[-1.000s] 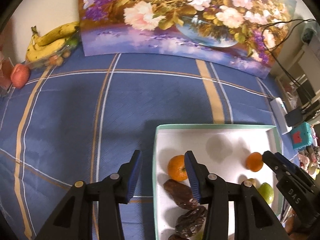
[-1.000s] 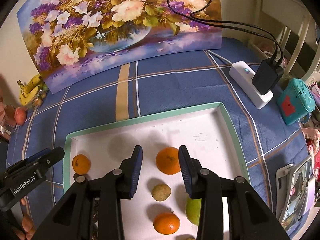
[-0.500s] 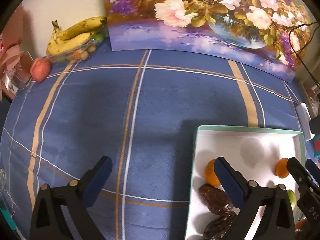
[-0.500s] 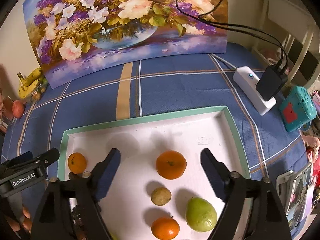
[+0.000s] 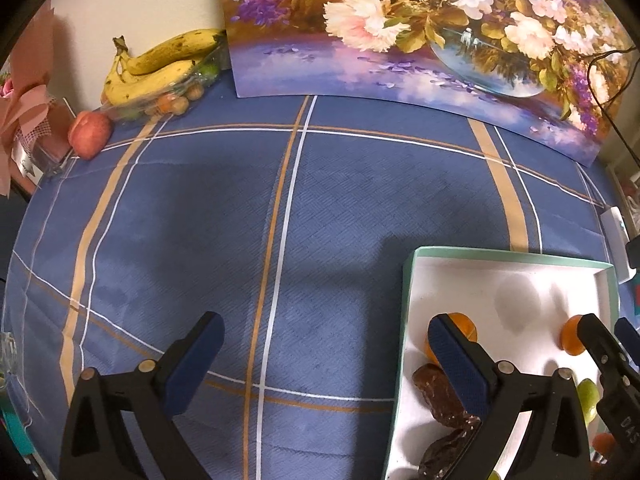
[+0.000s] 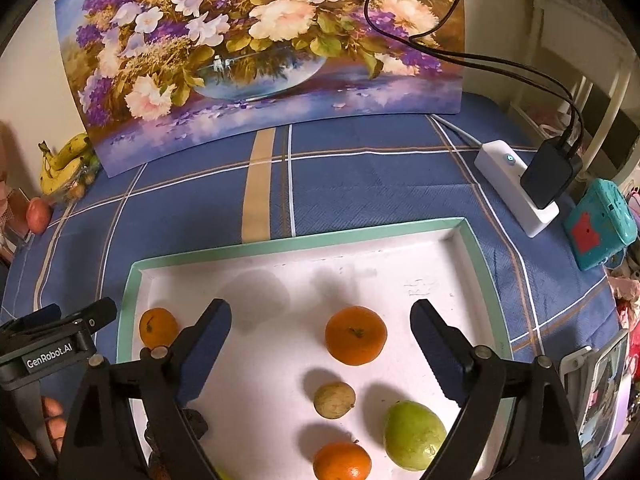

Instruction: Organize fruits

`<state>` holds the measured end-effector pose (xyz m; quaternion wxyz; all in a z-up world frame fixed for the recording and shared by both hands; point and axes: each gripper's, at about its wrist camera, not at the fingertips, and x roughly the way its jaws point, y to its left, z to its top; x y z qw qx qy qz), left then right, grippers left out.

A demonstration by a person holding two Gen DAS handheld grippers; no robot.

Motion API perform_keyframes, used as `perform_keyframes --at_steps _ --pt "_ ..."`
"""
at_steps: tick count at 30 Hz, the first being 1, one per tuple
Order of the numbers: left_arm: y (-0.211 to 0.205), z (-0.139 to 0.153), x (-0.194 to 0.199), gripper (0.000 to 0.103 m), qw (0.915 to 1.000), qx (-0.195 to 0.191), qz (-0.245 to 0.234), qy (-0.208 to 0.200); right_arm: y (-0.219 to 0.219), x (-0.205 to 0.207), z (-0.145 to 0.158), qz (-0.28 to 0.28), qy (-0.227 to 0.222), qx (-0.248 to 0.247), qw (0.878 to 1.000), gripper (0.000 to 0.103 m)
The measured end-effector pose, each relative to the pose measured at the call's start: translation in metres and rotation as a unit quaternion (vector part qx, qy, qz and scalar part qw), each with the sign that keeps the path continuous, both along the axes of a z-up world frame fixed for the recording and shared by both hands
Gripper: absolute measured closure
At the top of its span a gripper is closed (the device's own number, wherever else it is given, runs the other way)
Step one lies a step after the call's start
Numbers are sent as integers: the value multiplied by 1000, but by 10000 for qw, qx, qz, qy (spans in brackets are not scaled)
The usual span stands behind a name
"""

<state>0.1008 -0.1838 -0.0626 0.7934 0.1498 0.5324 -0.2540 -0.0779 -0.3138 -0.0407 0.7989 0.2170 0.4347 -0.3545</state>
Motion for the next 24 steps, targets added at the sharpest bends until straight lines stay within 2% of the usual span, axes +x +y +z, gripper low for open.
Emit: perform_keyframes --at_steps 6,16,20,24 --pt "11 4 -4 0 10000 69 66 -9 7 0 2 64 -50 27 10000 12" --pt "40 36 -9 0 9989 164 144 -405 32 -10 10 15 -65 -34 10000 12" --pt "55 39 -12 0 9985 277 234 -419 40 -21 17 -36 -75 -117 9999 12" --pt "67 42 -23 0 9985 235 256 -423 50 -33 22 -68 -49 -167 9998 12"
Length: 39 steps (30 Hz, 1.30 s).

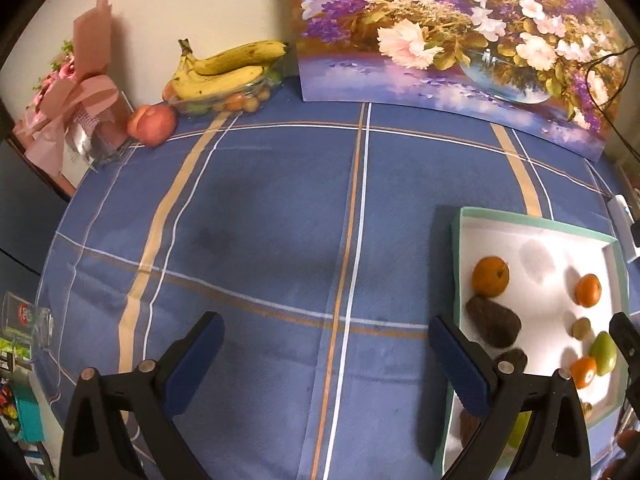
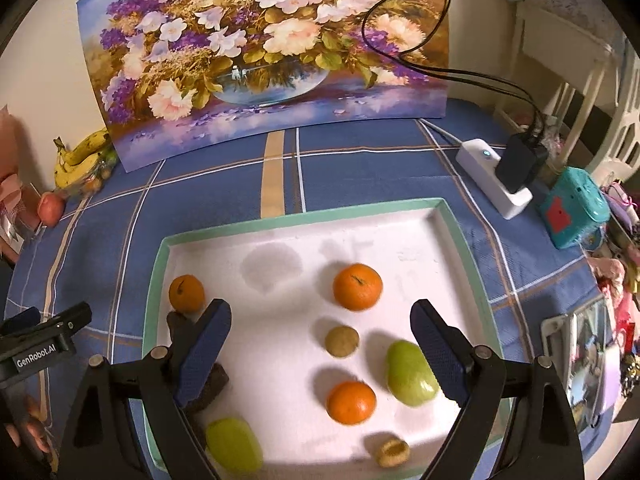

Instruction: Organize fruits

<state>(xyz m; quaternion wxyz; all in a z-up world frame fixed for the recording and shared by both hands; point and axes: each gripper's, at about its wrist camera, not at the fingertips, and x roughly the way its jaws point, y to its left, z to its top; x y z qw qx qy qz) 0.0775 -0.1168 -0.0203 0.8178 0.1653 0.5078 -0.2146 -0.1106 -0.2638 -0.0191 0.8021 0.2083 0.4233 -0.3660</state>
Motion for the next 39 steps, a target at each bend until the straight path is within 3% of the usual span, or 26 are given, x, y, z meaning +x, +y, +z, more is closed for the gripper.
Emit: perform_keyframes --at_steps 7,19,29,39 --pt "20 8 -25 0 9998 144 91 -138 26 -17 5 67 23 -65 10000 12" --pt "55 13 -78 0 9978 454 -252 -407 79 -47 0 288 103 -193 9993 12" --pt "88 19 -94 0 9991 201 -67 -363 112 -71 3 417 -52 -230 9989 12" --pt "90 17 -90 0 9996 163 -89 -198 123 -74 9 505 -135 -352 9980 12"
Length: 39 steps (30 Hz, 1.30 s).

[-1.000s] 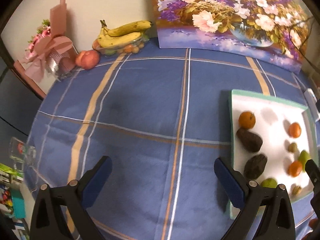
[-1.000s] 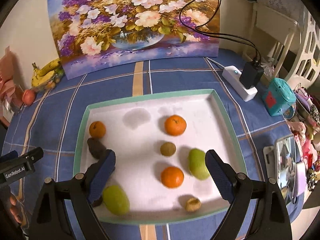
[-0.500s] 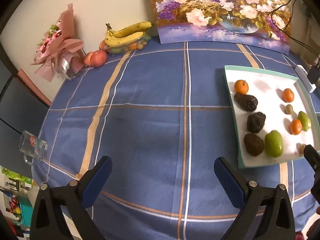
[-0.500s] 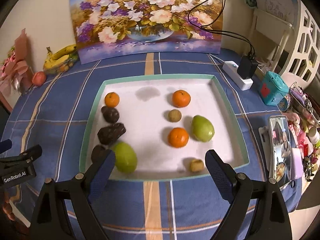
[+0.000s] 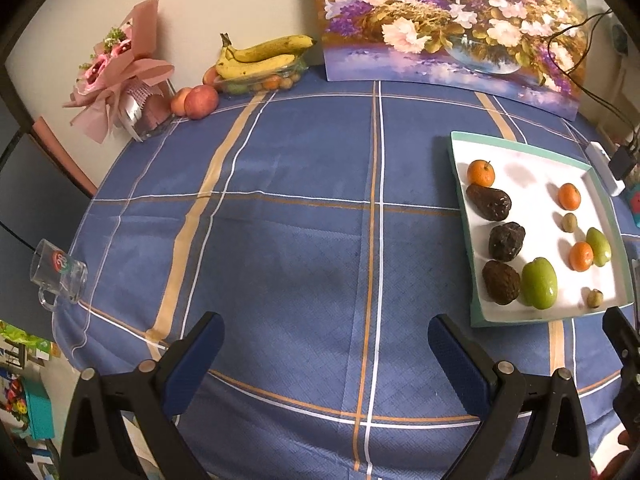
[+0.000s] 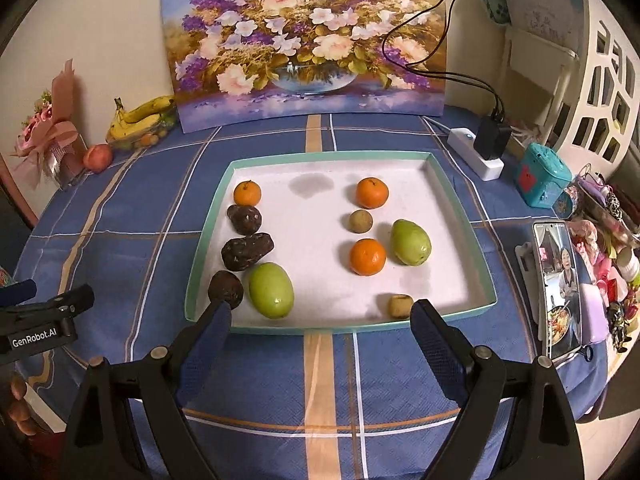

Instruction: Organize fruits

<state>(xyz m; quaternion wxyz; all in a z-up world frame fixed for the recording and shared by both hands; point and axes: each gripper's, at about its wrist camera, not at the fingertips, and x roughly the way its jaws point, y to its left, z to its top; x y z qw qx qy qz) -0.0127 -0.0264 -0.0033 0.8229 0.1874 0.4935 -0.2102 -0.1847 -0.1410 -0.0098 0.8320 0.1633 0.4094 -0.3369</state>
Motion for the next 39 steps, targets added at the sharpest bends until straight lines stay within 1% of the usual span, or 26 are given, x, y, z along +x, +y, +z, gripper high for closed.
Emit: perform_keyframes --at_steps 13,39 --pt "1 -5 3 0 9998 96 18 149 0 3 -4 30 108 33 9999 12" --pt "0 -6 3 0 9998 141 8 152 1 8 -9 119 258 74 9996 12"
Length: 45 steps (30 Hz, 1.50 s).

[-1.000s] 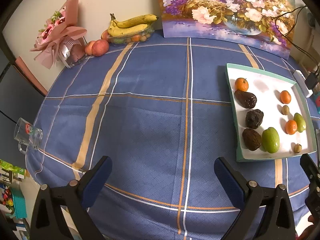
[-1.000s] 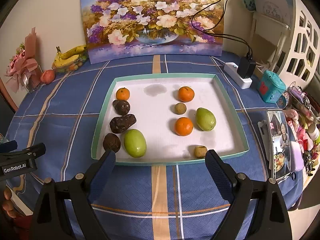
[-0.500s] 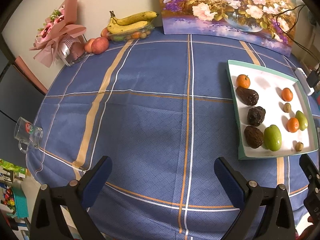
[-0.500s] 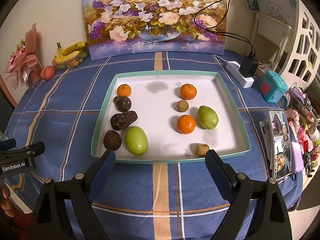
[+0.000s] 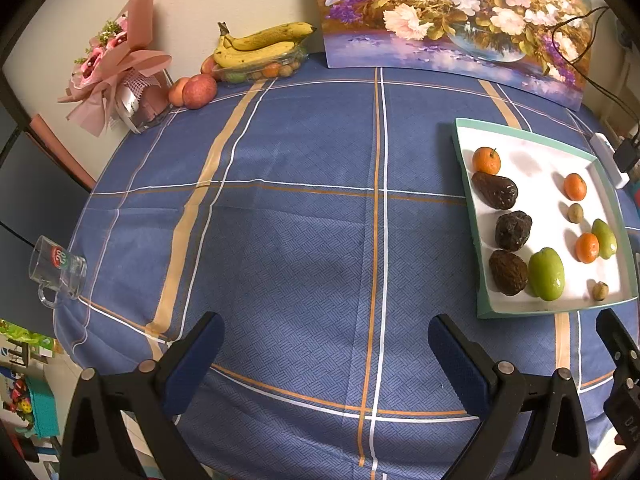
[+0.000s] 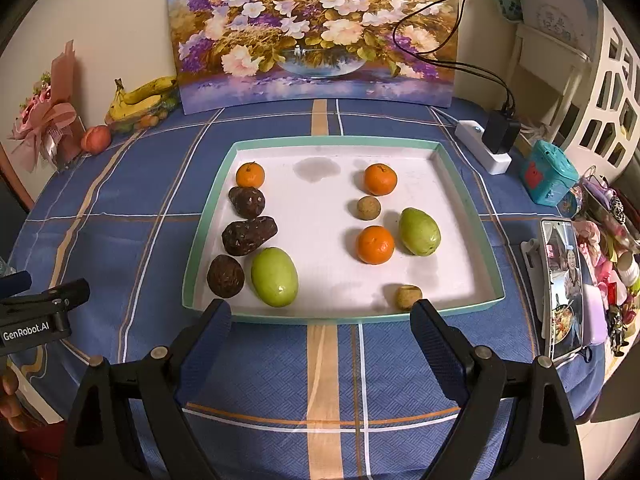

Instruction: Organize fruits

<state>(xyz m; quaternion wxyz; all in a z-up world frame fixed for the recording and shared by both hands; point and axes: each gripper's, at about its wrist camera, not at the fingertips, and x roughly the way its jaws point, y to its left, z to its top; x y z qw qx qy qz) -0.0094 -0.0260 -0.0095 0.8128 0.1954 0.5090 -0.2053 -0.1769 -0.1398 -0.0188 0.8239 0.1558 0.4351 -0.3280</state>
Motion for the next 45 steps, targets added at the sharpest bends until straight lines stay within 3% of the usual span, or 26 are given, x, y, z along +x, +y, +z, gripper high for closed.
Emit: perform_keyframes --at_steps 45 --pt "5 -3 4 0 10000 63 1 3 11 14 -6 123 176 -5 9998 12"
